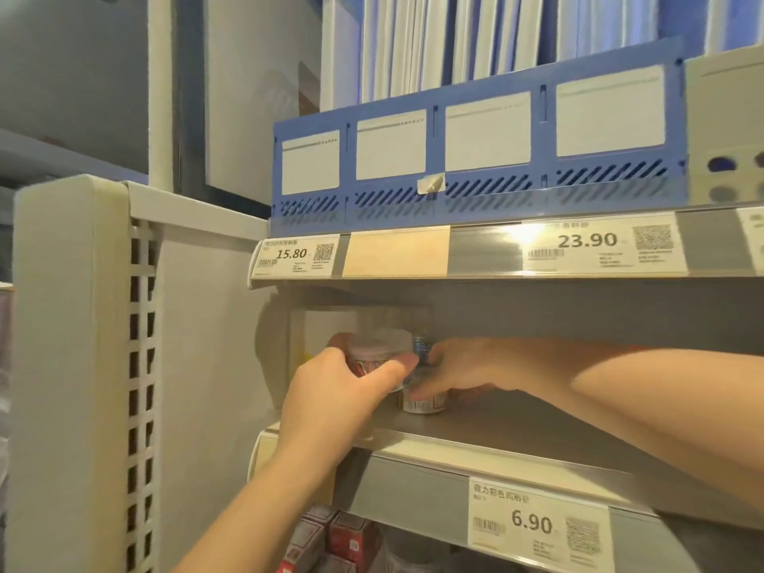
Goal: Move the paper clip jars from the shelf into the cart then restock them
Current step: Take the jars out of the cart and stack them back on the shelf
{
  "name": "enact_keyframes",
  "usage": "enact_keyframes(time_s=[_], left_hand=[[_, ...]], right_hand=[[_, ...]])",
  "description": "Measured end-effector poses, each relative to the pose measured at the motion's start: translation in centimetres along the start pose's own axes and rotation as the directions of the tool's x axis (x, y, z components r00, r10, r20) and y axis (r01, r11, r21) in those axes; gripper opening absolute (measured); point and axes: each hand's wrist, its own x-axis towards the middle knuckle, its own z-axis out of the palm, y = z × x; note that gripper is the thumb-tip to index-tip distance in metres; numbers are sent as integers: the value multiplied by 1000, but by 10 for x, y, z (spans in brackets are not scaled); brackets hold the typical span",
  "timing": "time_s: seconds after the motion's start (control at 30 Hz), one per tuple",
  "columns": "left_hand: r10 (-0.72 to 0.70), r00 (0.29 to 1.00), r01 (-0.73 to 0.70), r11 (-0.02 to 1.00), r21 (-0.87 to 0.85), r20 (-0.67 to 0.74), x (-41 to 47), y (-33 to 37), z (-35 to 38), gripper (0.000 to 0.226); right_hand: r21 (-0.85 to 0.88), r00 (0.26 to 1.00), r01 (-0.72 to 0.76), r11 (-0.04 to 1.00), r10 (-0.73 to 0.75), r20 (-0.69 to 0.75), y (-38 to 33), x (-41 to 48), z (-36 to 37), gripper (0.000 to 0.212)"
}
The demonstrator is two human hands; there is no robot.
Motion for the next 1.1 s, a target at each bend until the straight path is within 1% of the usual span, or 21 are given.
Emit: enact_keyframes(time_s=[0.07,0.17,0.23,0.27,0.33,0.4,0.47,0.5,0.57,0.6,0.67,0.73,0.77,0.8,0.83,0.87,0.9,0.97,1.0,1.07,1.1], left_hand=[[10,1000,-10,1000,-2,-9,-1,-2,-1,53],[70,997,-71,997,-16,-29,-4,-4,-2,47],[106,993,-108,994,-31,-52,-6,-5,-4,43],[113,992,-116,992,-46,-60,-7,-5,-5,41],[133,989,-137,989,-55,-71,-7,-5,-5,41],[145,987,-148,988,-38,-62,-9,-5,-6,42],[146,988,-148,988,-41,-47,-10,-5,-7,43],[145,989,-147,988,-38,-37,-10,-5,-8,43],[151,988,-151,988,-8,-17,-9,-6,-8,44],[155,988,-155,988,9,-10,-8,-6,-8,45],[153,988,-153,988,31,1,-8,-5,-8,43],[146,989,-147,987,65,16,-8,-3,-8,42],[142,990,-143,986,86,22,-8,-2,-8,43],[140,990,-142,984,109,29,-8,-2,-8,44],[139,990,-143,981,132,37,-7,-1,-7,47],[137,990,-142,979,148,47,-7,-1,-7,49],[135,990,-141,979,146,50,-6,-1,-7,50],[131,990,-136,984,115,51,-5,-1,-8,48],[136,989,-142,982,123,57,-5,0,-8,46],[160,985,-169,969,179,66,-5,0,-7,46],[172,984,-179,965,192,56,-5,-1,-6,45]], right_hand=[[-48,998,21,999,-23,-51,0,6,4,56],[76,999,29,997,-27,-27,5,16,10,54],[122,999,34,992,-32,-23,7,19,14,63],[127,999,31,991,-26,-41,8,19,15,68],[131,996,32,991,-21,-87,9,19,18,70],[82,991,40,996,-29,-129,7,14,19,71],[-32,983,40,999,-45,-180,4,9,21,71],[-77,981,46,996,-59,-185,3,6,22,67],[-111,978,96,989,-114,-175,2,5,21,48],[-101,978,134,986,-148,-147,2,4,20,38],[-118,976,191,975,-202,-87,2,0,11,26],[-140,983,158,977,-170,-76,-2,-11,-7,18],[-82,989,126,989,-132,-70,-4,-18,-17,18],[42,994,110,993,-109,-31,-8,-28,-26,23],[177,992,110,978,-118,34,-12,-37,-33,28],[291,983,128,948,-160,89,-17,-47,-36,33],[352,970,156,923,-210,121,-20,-58,-36,40],[372,952,208,905,-275,137,-25,-73,-30,48],[351,947,224,909,-288,143,-28,-79,-25,47],[295,944,239,925,-293,154,-32,-84,-16,36],[287,948,242,927,-288,132,-33,-82,-11,28]])
